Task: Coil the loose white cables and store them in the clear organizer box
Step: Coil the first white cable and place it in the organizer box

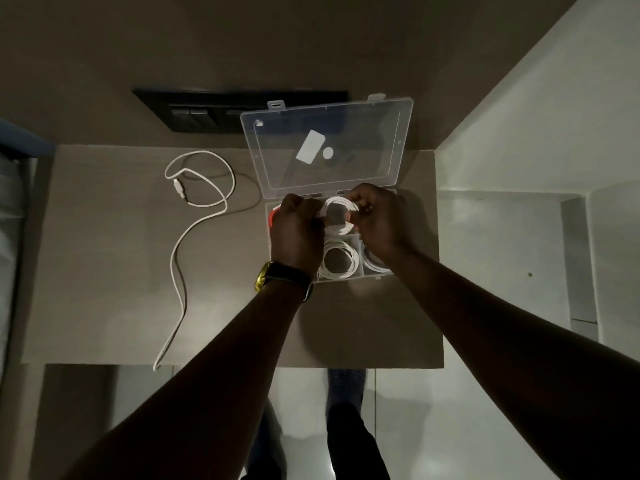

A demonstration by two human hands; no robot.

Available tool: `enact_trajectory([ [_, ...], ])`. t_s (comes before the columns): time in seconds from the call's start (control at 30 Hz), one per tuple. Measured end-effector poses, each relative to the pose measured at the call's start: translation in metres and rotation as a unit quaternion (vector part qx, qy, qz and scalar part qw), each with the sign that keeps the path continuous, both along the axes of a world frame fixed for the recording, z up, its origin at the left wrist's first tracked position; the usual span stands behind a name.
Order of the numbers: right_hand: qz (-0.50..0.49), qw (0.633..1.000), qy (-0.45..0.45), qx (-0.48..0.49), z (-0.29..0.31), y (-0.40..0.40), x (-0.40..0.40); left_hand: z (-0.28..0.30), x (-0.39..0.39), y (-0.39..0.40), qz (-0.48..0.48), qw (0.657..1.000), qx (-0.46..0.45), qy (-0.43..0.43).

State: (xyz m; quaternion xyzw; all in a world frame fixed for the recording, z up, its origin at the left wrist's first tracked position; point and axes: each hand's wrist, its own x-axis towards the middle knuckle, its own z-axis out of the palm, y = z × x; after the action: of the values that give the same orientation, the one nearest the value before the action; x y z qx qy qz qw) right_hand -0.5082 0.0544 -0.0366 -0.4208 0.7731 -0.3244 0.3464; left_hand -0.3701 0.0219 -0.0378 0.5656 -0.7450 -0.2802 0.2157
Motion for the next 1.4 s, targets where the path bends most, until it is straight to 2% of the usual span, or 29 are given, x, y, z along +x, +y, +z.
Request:
enact_trajectory([
  [0.1, 0.073, 0.993, 0.092, -0.024, -0.001, 0.001, 0.001, -0.001, -0.003, -0.001, -0.031, 0.999, -0.017, -0.032],
  [0.17, 0.102, 0.988, 0.115, -0.024, 0.001, 0.001, -0.001, -0.002, -0.002, 0.000, -0.043, 0.997, -0.021, -0.056],
  [0.23, 0.153, 0.982, 0.112, -0.026, 0.002, 0.003, -0.003, -0.003, 0.001, 0.002, -0.046, 0.997, -0.024, -0.054],
  [0.33, 0.211, 0.959, 0.185, -0.024, 0.000, 0.007, -0.002, -0.005, 0.002, 0.004, -0.053, 0.998, -0.025, -0.040],
  [0.5, 0.217, 0.948, 0.234, 0.014, -0.005, 0.006, -0.001, -0.009, 0.003, 0.005, -0.058, 0.997, -0.012, -0.057],
  [0.67, 0.236, 0.941, 0.229, 0.072, -0.001, 0.013, -0.001, -0.009, 0.005, 0.006, -0.065, 0.996, 0.002, -0.063],
  [0.83, 0.219, 0.933, 0.276, 0.070, 0.009, 0.014, -0.005, -0.009, 0.006, 0.005, -0.057, 0.996, 0.020, -0.066],
  [1.0, 0.213, 0.938, 0.252, 0.107, 0.012, 0.002, 0.005, 0.001, 0.002, -0.003, -0.053, 0.992, 0.037, -0.105],
  [1.27, 0.157, 0.957, 0.243, 0.027, 0.017, 0.011, 0.011, 0.010, 0.028, 0.008, -0.061, 0.998, 0.025, -0.017],
  [1.4, 0.163, 0.961, 0.221, -0.004, 0.028, 0.013, 0.039, 0.016, 0.071, 0.023, -0.005, 1.000, 0.014, 0.019],
])
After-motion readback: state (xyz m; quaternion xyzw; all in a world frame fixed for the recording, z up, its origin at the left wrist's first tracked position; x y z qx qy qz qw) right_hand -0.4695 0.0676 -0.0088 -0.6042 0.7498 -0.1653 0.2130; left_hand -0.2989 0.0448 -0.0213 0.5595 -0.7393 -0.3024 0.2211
